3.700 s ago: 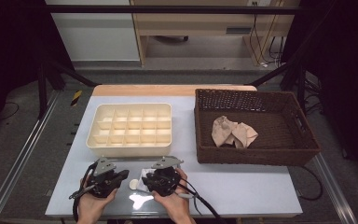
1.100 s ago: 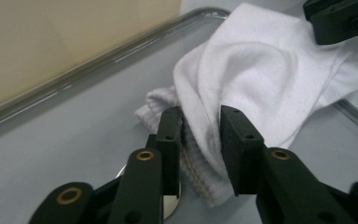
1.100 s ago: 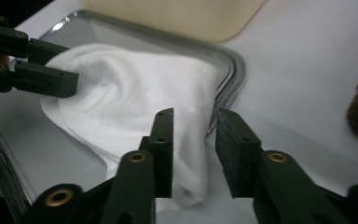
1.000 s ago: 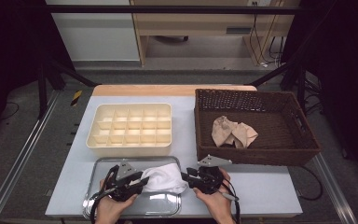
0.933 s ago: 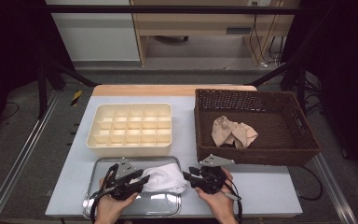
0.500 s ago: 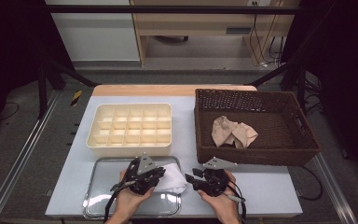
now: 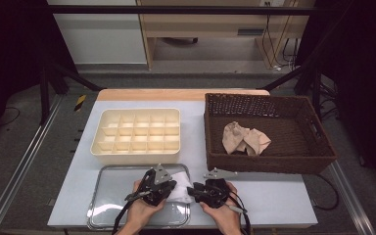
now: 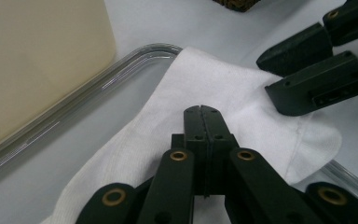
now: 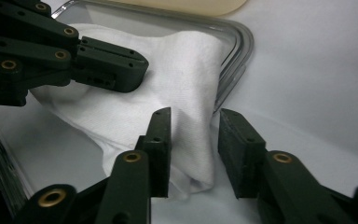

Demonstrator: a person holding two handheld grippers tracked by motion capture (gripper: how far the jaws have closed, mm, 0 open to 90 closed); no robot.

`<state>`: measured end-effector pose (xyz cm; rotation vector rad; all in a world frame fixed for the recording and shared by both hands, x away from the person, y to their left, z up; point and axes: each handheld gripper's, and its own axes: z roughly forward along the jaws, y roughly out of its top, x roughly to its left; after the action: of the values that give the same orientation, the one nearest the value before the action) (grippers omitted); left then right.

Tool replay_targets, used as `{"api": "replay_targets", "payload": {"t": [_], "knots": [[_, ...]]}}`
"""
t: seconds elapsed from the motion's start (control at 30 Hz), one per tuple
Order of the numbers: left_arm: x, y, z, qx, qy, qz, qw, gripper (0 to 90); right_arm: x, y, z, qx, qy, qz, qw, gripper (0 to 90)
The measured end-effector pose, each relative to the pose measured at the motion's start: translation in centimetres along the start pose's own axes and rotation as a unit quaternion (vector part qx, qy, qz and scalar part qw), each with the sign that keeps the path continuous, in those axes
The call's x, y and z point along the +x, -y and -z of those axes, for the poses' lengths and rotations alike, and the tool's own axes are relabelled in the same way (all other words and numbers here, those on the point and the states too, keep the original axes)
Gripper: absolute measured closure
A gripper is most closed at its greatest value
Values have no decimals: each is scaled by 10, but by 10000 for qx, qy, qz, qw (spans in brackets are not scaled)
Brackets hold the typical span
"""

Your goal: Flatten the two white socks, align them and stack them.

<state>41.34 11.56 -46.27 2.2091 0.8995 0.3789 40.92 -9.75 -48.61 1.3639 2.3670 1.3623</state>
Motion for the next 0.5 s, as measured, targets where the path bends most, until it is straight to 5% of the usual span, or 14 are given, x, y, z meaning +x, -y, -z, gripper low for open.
{"api": "replay_targets", "payload": {"t": [0.2,0.5], "knots": [[2,-1,5,-39,105,116,9999,895,0,-1,-1,25,-173,-56,9998,835],[0,3,5,19,126,133,9998,895,6,-12,9,-59,-199,126,9997,856]]}}
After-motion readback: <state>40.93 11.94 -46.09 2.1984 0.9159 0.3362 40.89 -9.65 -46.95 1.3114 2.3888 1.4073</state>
